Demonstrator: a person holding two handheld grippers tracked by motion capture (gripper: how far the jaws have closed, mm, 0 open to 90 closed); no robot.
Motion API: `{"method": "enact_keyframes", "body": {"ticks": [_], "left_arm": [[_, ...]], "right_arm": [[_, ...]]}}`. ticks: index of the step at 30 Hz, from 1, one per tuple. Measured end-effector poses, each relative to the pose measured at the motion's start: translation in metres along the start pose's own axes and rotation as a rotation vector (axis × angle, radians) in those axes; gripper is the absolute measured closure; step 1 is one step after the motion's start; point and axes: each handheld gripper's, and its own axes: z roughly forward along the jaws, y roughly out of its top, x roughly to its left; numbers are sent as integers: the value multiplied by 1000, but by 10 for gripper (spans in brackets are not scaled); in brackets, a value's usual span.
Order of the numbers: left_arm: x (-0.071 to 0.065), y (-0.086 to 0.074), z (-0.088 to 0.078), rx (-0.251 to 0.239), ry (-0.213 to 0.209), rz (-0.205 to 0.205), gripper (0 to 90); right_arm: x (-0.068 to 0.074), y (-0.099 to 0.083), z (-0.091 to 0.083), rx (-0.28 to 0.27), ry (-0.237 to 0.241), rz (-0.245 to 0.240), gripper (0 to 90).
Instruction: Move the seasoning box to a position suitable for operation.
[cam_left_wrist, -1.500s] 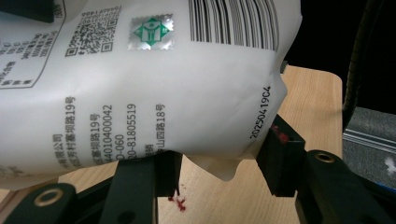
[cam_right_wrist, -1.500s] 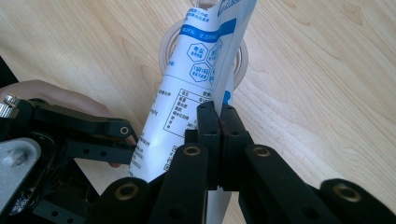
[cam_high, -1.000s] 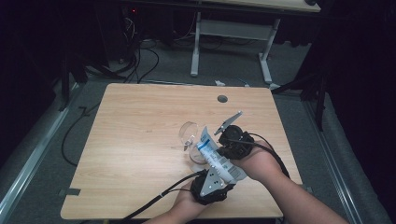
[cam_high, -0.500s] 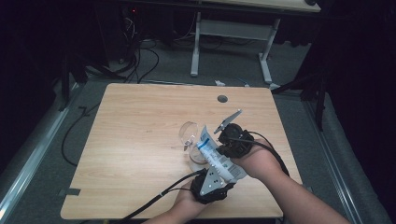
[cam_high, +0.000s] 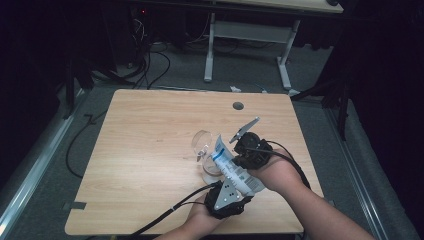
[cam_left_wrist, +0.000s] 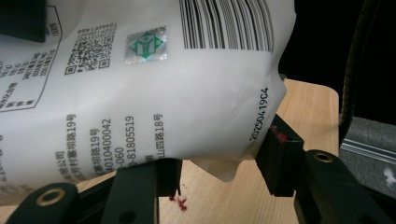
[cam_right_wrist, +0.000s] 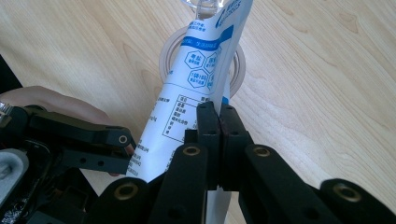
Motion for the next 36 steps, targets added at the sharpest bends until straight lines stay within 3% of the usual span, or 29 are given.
{"method": "enact_keyframes", "body": {"ticks": [36], "left_arm": [[5,7,1,-21,8,12,575]], "right_arm": [[-4,5,-4,-12,-28,-14,900]]}}
